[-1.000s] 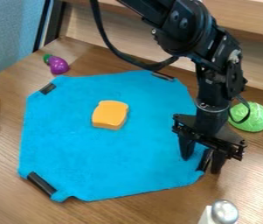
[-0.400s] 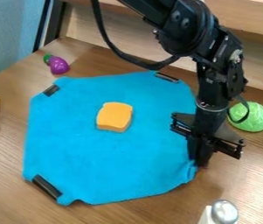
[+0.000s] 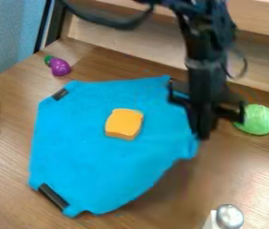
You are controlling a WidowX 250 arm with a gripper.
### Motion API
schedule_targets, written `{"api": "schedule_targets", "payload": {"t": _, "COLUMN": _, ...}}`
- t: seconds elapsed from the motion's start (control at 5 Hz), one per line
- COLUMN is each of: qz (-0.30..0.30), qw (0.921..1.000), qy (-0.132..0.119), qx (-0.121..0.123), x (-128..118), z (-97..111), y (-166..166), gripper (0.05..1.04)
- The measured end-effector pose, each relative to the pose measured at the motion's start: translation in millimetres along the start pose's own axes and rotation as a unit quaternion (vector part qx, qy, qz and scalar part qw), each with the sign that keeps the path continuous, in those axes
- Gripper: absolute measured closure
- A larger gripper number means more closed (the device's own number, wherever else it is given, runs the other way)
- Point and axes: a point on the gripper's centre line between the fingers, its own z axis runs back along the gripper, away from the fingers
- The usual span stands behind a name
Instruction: Fold the edge from bottom to bottom left
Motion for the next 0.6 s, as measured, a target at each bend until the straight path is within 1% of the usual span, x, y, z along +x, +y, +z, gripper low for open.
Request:
{"api": "schedule_targets", "payload": {"t": 0.2, "qz": 0.0, "qw": 0.9999, "qy": -0.01, "qx": -0.003, "x": 2, "z": 21, "y": 20, "gripper": 1.02}}
{"api": "schedule_targets", "payload": {"t": 0.4, "qz": 0.036, "qw": 0.999, "qy": -0.024, "qx": 0.014, "x": 1, "z": 42, "y": 64, "gripper": 1.02}}
{"api": "schedule_targets", "payload": {"t": 0.6, "qz": 0.068, "qw": 0.997, "qy": -0.024, "qx": 0.027, "x": -9, "z": 50, "y": 102, "gripper": 1.02}}
